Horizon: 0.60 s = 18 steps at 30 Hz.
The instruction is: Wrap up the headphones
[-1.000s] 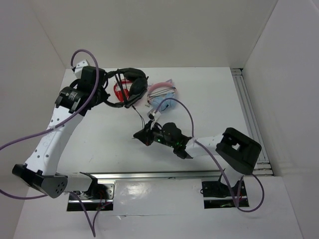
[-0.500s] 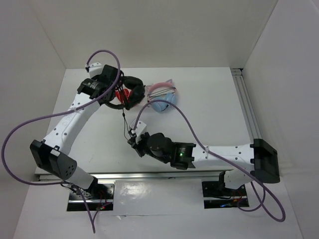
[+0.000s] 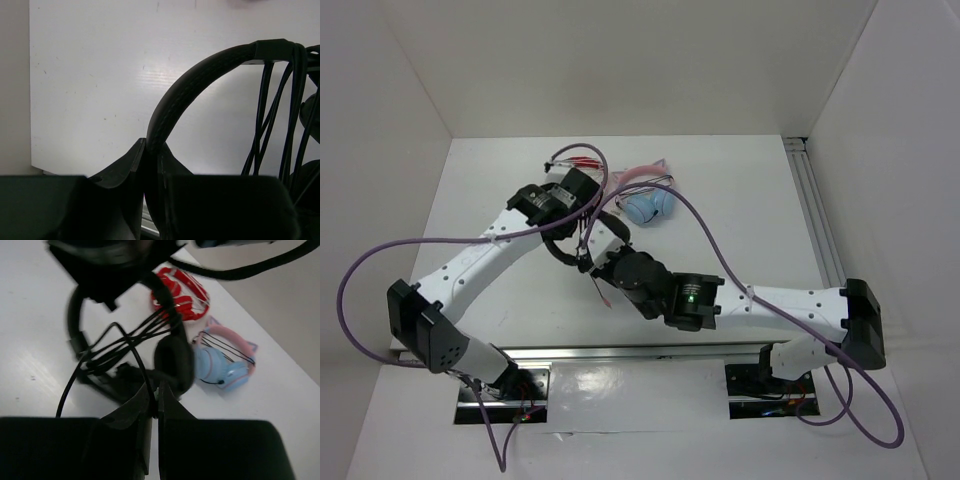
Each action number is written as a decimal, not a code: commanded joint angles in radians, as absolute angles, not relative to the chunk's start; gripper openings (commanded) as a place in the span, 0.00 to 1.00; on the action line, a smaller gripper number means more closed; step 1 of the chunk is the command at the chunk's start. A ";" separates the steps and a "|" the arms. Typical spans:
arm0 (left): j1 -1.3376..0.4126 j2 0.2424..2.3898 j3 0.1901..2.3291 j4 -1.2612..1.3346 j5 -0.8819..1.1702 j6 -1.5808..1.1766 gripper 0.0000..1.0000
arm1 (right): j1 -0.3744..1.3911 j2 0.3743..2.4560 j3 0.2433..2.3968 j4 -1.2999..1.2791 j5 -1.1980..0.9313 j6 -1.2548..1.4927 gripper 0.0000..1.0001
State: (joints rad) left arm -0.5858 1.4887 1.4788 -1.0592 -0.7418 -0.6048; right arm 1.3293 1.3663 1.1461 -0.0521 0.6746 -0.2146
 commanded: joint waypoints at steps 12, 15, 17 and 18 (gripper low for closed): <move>-0.773 1.353 1.408 -1.109 -0.442 -0.433 0.00 | 1.149 1.282 1.031 0.143 0.858 -0.503 0.00; -0.805 1.373 1.390 -1.109 -0.400 -0.408 0.00 | 1.091 1.282 1.020 0.134 0.774 -0.512 0.00; -0.816 1.385 1.379 -1.109 -0.381 -0.408 0.00 | 1.039 1.282 1.020 0.120 0.729 -0.500 0.00; -0.827 1.400 1.379 -1.109 -0.380 -0.408 0.00 | 1.022 1.282 1.020 0.109 0.703 -0.500 0.00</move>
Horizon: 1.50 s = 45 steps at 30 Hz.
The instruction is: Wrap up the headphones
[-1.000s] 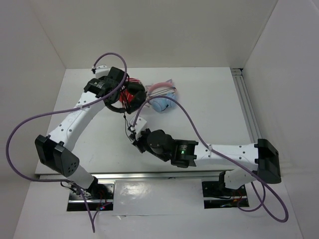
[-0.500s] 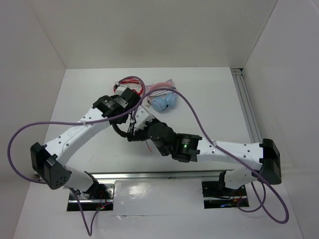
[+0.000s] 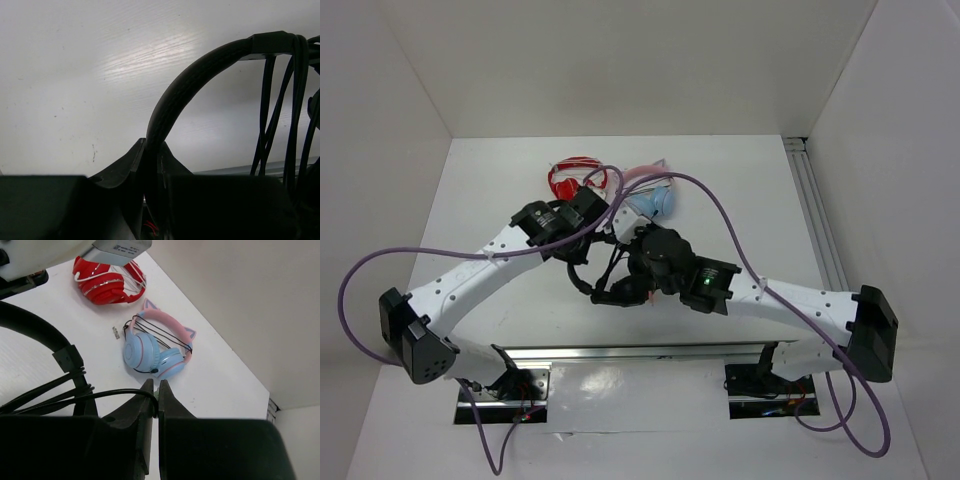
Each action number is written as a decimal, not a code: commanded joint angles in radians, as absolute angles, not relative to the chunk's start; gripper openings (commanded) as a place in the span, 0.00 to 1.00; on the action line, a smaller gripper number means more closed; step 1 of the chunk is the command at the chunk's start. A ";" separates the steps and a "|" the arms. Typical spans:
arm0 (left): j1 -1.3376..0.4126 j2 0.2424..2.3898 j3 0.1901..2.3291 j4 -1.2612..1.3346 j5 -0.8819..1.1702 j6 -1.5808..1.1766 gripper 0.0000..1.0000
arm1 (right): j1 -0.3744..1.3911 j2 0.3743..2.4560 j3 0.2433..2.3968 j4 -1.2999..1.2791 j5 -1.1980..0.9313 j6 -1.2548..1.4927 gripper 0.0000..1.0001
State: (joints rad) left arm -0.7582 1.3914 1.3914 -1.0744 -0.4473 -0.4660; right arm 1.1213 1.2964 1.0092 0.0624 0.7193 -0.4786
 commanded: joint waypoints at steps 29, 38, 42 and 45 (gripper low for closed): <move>-0.698 1.704 1.419 -1.023 -0.015 -0.275 0.00 | 0.578 1.419 1.101 -0.071 0.153 -0.259 0.71; -0.680 1.703 1.454 -1.127 -0.299 -0.383 0.00 | 0.549 1.430 1.101 -0.061 0.120 -0.227 0.72; -0.669 1.691 1.500 -1.154 -0.353 -0.414 0.00 | 0.540 1.410 1.101 -0.043 0.149 -0.171 0.72; -0.632 1.678 1.511 -1.126 -0.333 -0.437 0.00 | 0.479 1.353 1.091 0.000 0.111 -0.085 0.77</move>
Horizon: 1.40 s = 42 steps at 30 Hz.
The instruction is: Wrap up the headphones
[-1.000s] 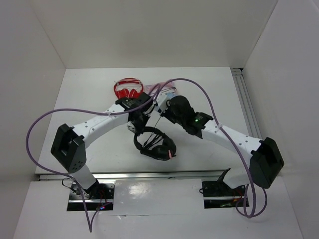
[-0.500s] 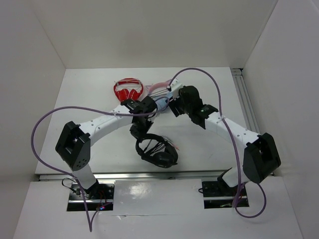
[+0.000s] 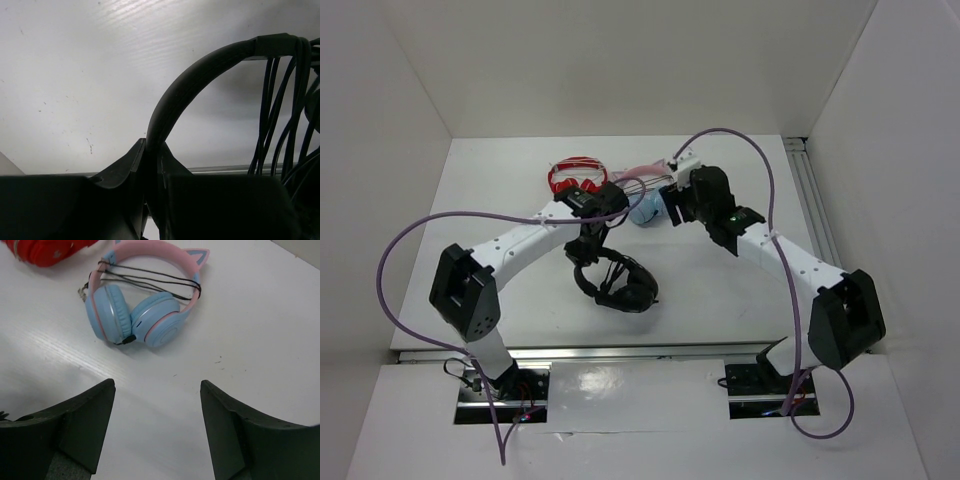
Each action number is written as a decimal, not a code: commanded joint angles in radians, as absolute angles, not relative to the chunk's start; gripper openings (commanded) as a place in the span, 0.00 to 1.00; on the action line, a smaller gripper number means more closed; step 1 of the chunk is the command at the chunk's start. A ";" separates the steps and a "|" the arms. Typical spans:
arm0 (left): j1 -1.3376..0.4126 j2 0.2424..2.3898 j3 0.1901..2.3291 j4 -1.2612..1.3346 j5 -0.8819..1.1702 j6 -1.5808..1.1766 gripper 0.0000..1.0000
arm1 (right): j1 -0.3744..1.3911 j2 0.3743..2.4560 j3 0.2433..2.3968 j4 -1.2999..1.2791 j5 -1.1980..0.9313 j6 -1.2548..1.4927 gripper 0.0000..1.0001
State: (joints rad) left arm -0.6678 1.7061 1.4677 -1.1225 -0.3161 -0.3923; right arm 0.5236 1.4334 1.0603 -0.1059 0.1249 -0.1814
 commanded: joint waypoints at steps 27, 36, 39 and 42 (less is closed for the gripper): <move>-0.454 1.330 1.115 -0.698 -0.336 -0.729 0.00 | 0.614 1.019 1.017 -0.216 0.236 0.236 1.00; -0.682 1.561 1.238 -0.661 -0.371 -0.888 0.00 | 0.634 0.946 1.216 -0.442 0.407 0.319 1.00; -0.759 1.687 1.327 -0.638 -0.383 -0.929 0.00 | 0.634 0.928 1.268 -0.501 0.437 0.319 1.00; -0.817 1.843 1.449 -0.627 -0.383 -0.951 0.00 | 0.634 0.919 1.293 -0.540 0.437 0.319 1.00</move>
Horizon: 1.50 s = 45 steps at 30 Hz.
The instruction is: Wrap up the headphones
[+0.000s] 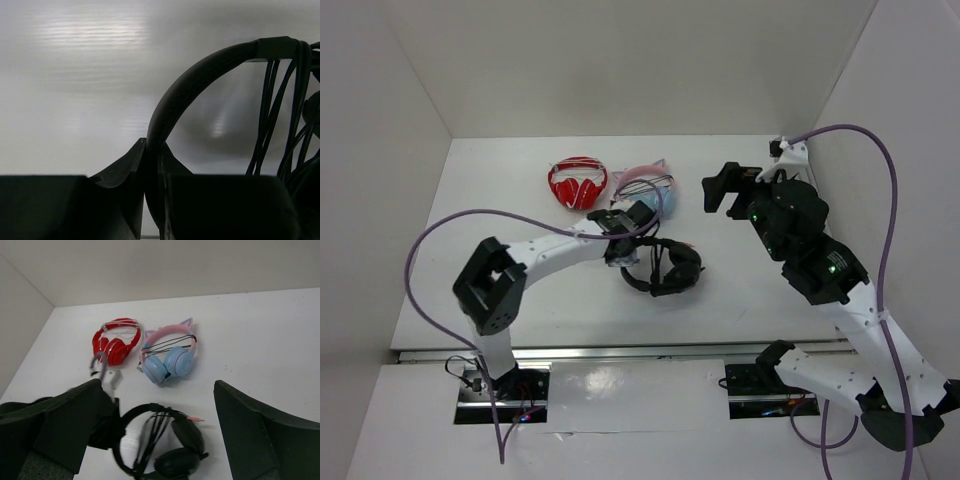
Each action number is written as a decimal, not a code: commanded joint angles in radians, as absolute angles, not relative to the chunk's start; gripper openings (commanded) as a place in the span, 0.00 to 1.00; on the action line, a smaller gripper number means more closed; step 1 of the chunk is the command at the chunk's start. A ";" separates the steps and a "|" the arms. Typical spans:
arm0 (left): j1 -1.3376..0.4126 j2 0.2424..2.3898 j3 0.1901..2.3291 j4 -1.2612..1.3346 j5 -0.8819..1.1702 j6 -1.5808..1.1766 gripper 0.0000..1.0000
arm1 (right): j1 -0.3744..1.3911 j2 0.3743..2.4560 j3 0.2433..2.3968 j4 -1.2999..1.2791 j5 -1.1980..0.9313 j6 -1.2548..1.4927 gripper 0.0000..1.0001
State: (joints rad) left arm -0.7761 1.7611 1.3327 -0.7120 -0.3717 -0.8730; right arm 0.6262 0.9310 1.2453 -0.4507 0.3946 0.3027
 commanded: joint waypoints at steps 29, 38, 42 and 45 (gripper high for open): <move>-1.104 2.439 2.050 -0.517 -0.343 -0.985 0.88 | 0.634 0.848 1.344 -0.664 0.430 0.319 1.00; -1.104 2.231 1.924 -0.528 -0.488 -0.945 1.00 | 0.634 0.838 1.347 -0.666 0.410 0.301 1.00; -1.104 2.177 2.005 -0.667 -0.569 -0.877 1.00 | 0.634 0.828 1.376 -0.716 0.428 0.287 1.00; -1.104 2.061 1.949 -0.834 -0.690 -0.916 1.00 | 0.634 0.807 1.387 -0.762 0.397 0.313 1.00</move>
State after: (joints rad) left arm -1.1091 2.2349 1.9549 -0.6643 -0.5339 -0.9192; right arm 0.6262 0.8333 1.3365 -0.6949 0.4126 0.3065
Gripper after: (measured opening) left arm 0.998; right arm 0.999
